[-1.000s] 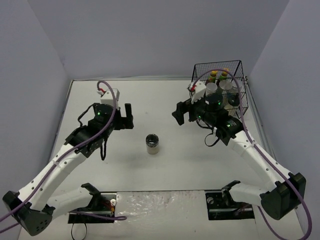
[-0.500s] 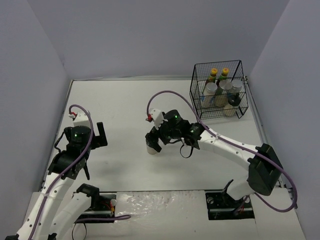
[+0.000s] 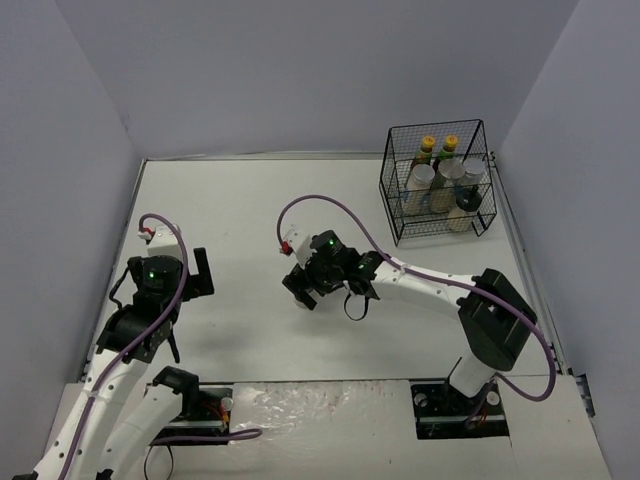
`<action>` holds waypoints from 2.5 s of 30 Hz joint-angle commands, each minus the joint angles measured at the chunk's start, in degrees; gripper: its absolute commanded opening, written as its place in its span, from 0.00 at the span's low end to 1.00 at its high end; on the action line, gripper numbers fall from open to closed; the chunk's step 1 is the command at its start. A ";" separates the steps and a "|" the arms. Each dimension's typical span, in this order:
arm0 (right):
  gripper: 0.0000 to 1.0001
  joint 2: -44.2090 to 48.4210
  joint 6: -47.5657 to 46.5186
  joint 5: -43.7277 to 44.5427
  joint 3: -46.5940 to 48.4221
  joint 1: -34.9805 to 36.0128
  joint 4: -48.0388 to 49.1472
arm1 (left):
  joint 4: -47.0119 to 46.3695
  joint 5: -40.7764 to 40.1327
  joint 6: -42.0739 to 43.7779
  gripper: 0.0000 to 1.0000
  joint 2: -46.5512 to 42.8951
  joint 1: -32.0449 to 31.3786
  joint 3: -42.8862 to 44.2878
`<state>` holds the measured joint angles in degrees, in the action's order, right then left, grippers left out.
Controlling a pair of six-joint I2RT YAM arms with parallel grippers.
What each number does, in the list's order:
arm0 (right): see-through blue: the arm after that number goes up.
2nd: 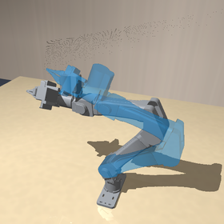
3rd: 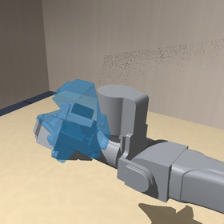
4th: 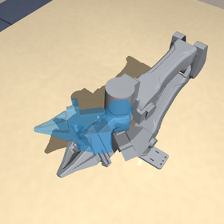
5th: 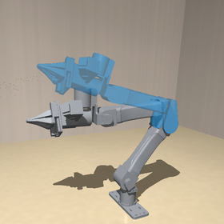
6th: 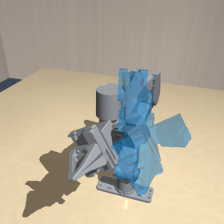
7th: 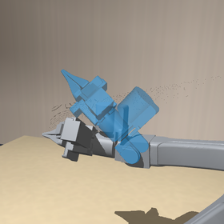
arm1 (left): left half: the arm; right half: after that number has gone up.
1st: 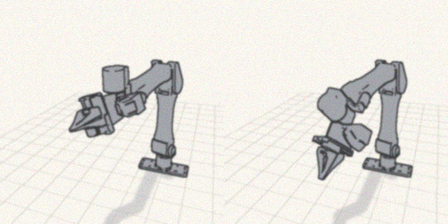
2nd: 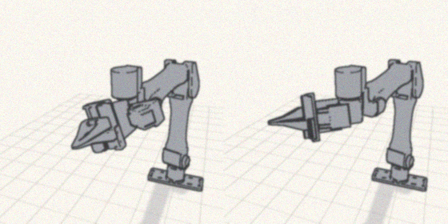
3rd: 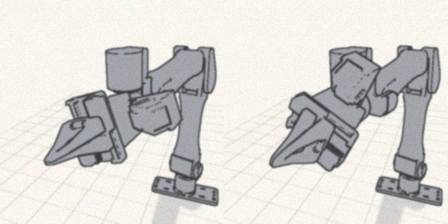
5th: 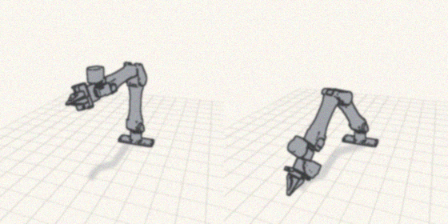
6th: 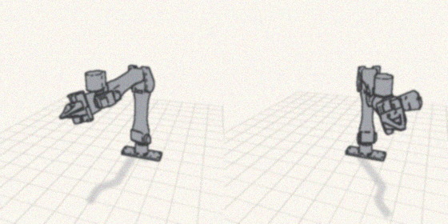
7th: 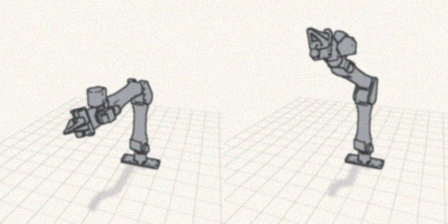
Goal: Organize the condiment bottles
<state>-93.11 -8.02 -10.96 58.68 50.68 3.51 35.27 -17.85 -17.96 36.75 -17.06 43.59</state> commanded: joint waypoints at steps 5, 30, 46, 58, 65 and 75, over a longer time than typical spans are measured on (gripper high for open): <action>0.76 -0.45 0.02 1.03 0.39 0.04 6.78 | -3.70 -0.35 1.62 0.97 1.51 0.36 1.85; 0.00 24.17 12.14 9.85 2.55 -34.07 0.13 | -3.98 0.72 1.75 0.97 1.98 0.45 1.86; 0.00 10.46 14.37 10.39 13.33 -48.70 2.03 | -3.82 0.88 1.81 0.97 1.55 0.45 1.85; 0.00 2.29 14.05 10.52 13.13 -48.87 5.84 | -3.85 0.62 2.09 0.97 1.74 0.45 1.85; 0.13 -0.55 15.48 10.10 9.83 -48.83 8.09 | -3.81 0.44 2.14 0.97 1.75 0.45 1.93; 0.66 -0.17 15.66 9.16 8.64 -48.83 7.96 | -3.91 0.58 2.49 0.97 1.49 0.45 1.91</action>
<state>-94.94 6.48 -1.28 66.76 2.17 3.54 34.35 -16.78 -16.51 38.13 -16.99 43.59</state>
